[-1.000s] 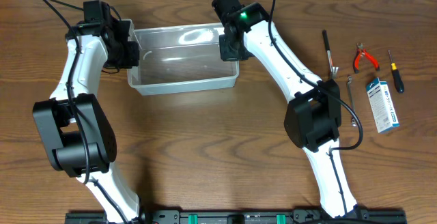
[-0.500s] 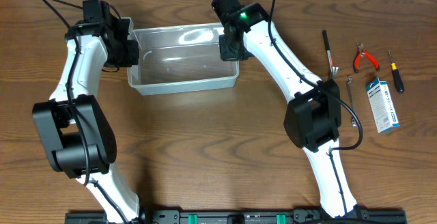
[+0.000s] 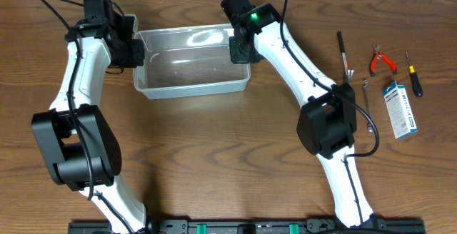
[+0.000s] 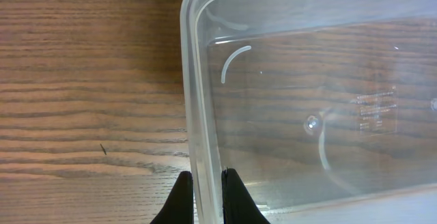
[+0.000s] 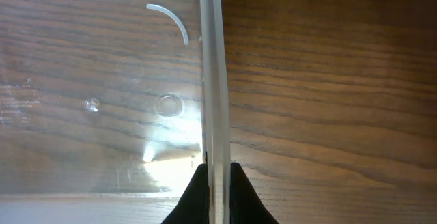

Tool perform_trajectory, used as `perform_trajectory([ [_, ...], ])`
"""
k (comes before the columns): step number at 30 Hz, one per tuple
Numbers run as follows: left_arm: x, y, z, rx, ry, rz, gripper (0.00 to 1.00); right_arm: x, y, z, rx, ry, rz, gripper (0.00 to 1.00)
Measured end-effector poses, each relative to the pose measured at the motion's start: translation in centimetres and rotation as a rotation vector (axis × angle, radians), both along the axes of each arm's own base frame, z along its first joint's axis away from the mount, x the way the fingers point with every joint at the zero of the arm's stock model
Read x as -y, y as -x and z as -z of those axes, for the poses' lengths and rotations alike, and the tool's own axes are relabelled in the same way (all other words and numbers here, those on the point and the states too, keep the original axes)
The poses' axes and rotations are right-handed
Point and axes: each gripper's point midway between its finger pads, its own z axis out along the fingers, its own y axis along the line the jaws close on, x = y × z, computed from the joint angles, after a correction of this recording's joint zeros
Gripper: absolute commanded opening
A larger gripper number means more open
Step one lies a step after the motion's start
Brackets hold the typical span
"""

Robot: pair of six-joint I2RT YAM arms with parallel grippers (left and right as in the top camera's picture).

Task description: Pack container

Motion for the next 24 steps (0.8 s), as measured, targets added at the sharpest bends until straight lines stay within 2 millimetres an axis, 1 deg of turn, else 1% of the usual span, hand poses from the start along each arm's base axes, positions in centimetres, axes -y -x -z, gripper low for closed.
perform_trajectory([
  [2, 0.00, 0.00, 0.02, 0.000, 0.000, 0.000, 0.11, 0.03, -0.02, 0.00, 0.001, 0.001, 0.000, 0.17],
  [3, 0.01, 0.00, 0.00, 0.000, 0.000, 0.000, 0.17, 0.07, -0.04, -0.01, 0.002, 0.002, 0.004, 0.22],
  [4, 0.01, 0.00, 0.00, 0.001, -0.001, 0.005, 0.25, 0.14, -0.06, -0.01, 0.003, 0.005, 0.006, 0.32],
  [7, 0.07, 0.01, 0.00, 0.000, 0.004, 0.001, 0.26, 0.43, -0.08, 0.00, 0.004, 0.016, 0.011, 0.55],
  [8, 0.08, 0.01, -0.01, 0.000, 0.004, 0.002, 0.32, 0.50, -0.08, 0.00, 0.004, 0.020, 0.007, 0.63],
  [10, 0.10, 0.01, -0.01, 0.000, 0.003, 0.005, 0.56, 0.62, -0.10, 0.00, 0.004, 0.023, 0.009, 0.76],
  [11, 0.13, 0.01, -0.01, 0.001, 0.005, 0.008, 0.64, 0.66, -0.12, 0.01, 0.005, 0.026, 0.009, 0.78],
  [12, 0.14, 0.00, -0.02, 0.001, 0.006, 0.008, 0.71, 0.66, -0.12, 0.01, 0.005, 0.025, 0.010, 0.78],
  [13, 0.14, 0.00, -0.02, 0.001, 0.006, 0.005, 0.88, 0.68, -0.11, 0.01, 0.005, 0.027, 0.007, 0.78],
  [14, 0.13, 0.01, -0.01, 0.000, 0.007, 0.003, 0.98, 0.68, -0.11, 0.01, 0.004, 0.028, 0.006, 0.78],
  [16, 0.16, 0.00, -0.02, 0.001, 0.009, 0.004, 0.98, 0.73, -0.06, 0.03, 0.002, 0.029, 0.007, 0.77],
  [17, 0.19, 0.00, -0.02, 0.001, 0.010, 0.004, 0.94, 0.74, -0.04, 0.03, 0.001, 0.029, 0.006, 0.77],
  [18, 0.20, 0.00, -0.02, 0.000, 0.012, 0.002, 0.68, 0.73, -0.05, 0.03, 0.002, 0.029, 0.006, 0.77],
  [20, 0.20, 0.00, -0.02, 0.001, 0.012, 0.002, 0.37, 0.73, -0.05, 0.03, 0.002, 0.029, 0.006, 0.77],
  [21, 0.20, 0.00, -0.02, 0.001, 0.011, 0.003, 0.31, 0.76, -0.05, 0.03, 0.001, 0.029, 0.007, 0.76],
  [22, 0.20, 0.01, -0.02, 0.000, 0.011, 0.004, 0.28, 0.76, -0.05, 0.03, 0.001, 0.029, 0.007, 0.77],
  [24, 0.20, 0.01, -0.02, 0.000, 0.011, 0.005, 0.28, 0.76, -0.05, 0.03, 0.001, 0.029, 0.007, 0.77],
])
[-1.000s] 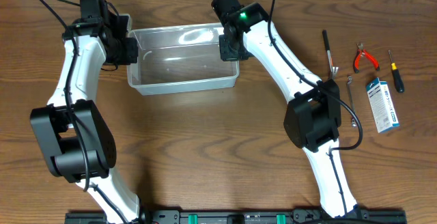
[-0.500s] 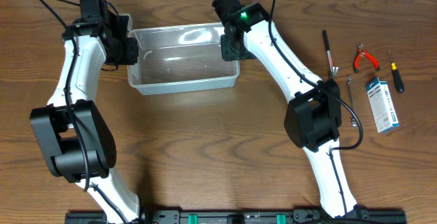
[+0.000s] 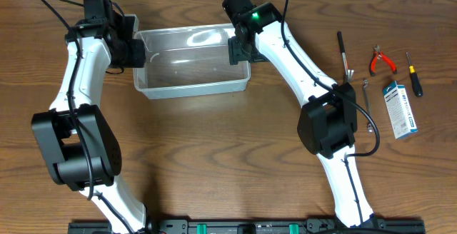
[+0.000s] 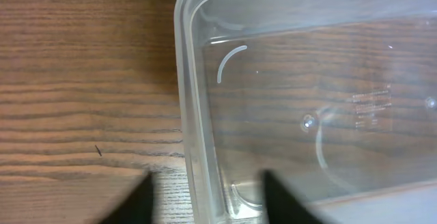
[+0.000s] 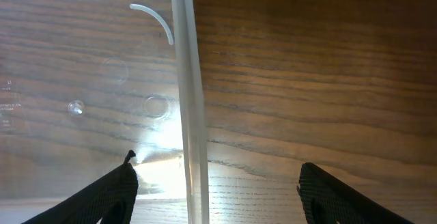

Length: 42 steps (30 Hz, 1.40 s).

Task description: Pack container

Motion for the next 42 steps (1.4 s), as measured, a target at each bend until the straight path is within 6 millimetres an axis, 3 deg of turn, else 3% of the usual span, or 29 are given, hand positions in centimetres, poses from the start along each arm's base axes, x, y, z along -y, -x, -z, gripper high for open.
perform_trajectory([
  [18, -0.8, 0.5, 0.5, -0.023, -0.044, -0.014, 0.25, 0.0, 0.0, 0.0, -0.001, 0.001, 0.000, 0.72],
  [34, -0.6, 1.3, 1.1, -0.056, -0.040, -0.013, 0.06, 0.2, 0.4, 0.1, -0.017, 0.010, 0.000, 0.70],
  [37, -0.6, 1.4, 1.2, -0.062, -0.040, -0.012, 0.06, 0.2, 0.4, 0.1, -0.017, 0.011, -0.004, 0.53],
  [42, -0.5, 1.4, 1.4, -0.065, -0.035, -0.010, 0.06, 0.1, 0.5, 0.1, -0.021, 0.001, -0.004, 0.04],
])
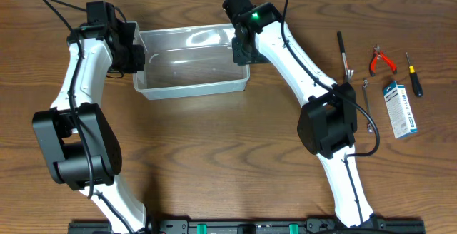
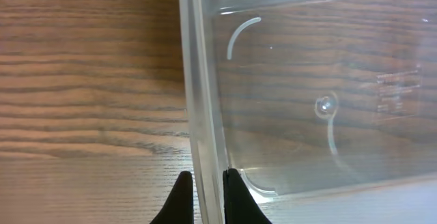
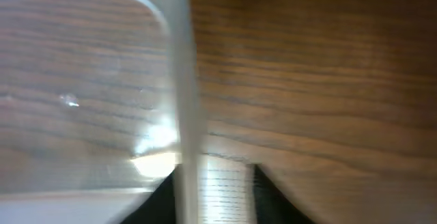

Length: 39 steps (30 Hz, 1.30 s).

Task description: Pack container

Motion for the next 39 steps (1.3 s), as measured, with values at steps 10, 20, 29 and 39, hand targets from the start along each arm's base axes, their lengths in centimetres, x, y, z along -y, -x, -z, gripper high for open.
perform_trajectory([
  [10, 0.4, 0.0, 0.0, -0.001, 0.003, 0.009, 0.06, -0.3, 0.1, 0.0, -0.005, -0.013, 0.001, 0.01],
  [20, 0.4, 0.0, 0.0, -0.002, 0.003, 0.009, 0.06, -0.3, 0.1, 0.0, -0.005, -0.013, 0.000, 0.01],
  [29, 1.7, -0.2, 0.0, 0.000, -0.016, 0.040, 0.06, 0.4, -0.1, 0.0, -0.003, 0.001, 0.004, 0.01],
  [39, 4.9, -0.3, 0.0, 0.005, -0.034, 0.112, 0.06, 3.5, -0.7, 0.1, -0.028, 0.028, 0.040, 0.01],
])
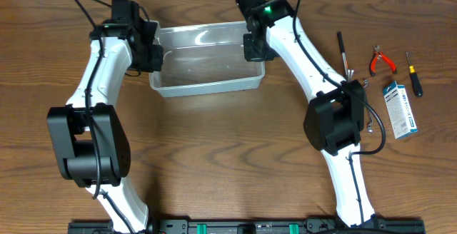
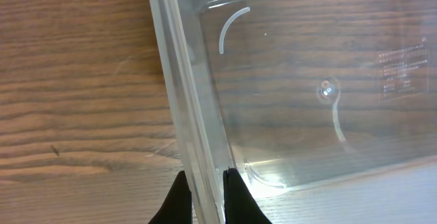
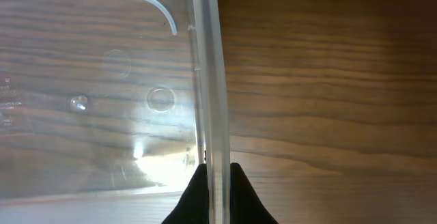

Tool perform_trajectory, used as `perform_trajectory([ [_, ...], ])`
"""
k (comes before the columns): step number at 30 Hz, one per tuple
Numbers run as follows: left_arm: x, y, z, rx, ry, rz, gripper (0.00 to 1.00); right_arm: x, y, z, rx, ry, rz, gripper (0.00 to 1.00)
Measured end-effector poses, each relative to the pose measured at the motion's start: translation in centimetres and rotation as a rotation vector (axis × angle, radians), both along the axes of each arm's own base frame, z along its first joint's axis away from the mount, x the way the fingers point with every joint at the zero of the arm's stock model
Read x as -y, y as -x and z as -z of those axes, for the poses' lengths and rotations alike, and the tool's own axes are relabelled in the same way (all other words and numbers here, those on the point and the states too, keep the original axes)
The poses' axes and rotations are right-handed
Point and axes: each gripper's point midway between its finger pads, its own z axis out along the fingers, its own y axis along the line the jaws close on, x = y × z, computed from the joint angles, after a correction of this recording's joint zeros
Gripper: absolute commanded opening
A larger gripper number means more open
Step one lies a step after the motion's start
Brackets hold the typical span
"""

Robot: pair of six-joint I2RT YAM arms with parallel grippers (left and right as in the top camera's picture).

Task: Pack container
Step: 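Push the container forward to center with both grippers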

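Observation:
An empty clear plastic container (image 1: 206, 56) lies on the wooden table at the top middle of the overhead view. My left gripper (image 1: 153, 54) is shut on its left rim (image 2: 184, 108), black fingers (image 2: 179, 200) either side of the wall. My right gripper (image 1: 255, 47) is shut on the right rim (image 3: 208, 80), its fingertips (image 3: 198, 193) pinching the wall. Through the clear floor (image 2: 307, 94) the wood grain shows.
At the right of the table lie a black pen-like tool (image 1: 343, 52), red-handled pliers (image 1: 380, 60), a screwdriver (image 1: 413, 75), a blue-and-white box (image 1: 400, 108) and a thin metal key (image 1: 367, 105).
The container has moved to the right, held at both ends. The right gripper, then blurred and partly open at the right rim, is now shut on it. The left gripper stays shut on the left rim.
Both grippers were first shut on the container's end rims. Then both stood open around those rims. Then the left was shut again and the right was closing. Now both grip the container, which sits farther right than before.

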Motion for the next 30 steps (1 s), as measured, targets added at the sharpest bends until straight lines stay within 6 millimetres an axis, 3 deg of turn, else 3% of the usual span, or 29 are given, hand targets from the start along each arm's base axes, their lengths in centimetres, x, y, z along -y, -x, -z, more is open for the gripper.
perform_trajectory([
  [19, 5.4, -0.2, -0.2, 0.029, -0.023, 0.110, 0.06, 5.4, -0.4, -0.1, -0.050, 0.035, 0.075, 0.01],
  [27, 6.8, -0.3, -0.3, 0.040, -0.015, 0.133, 0.06, 7.0, -0.3, -0.1, -0.076, 0.038, 0.101, 0.02],
  [30, 7.2, -0.2, -0.3, 0.039, -0.005, 0.139, 0.11, 7.3, -0.2, 0.0, -0.084, 0.038, 0.112, 0.56],
])
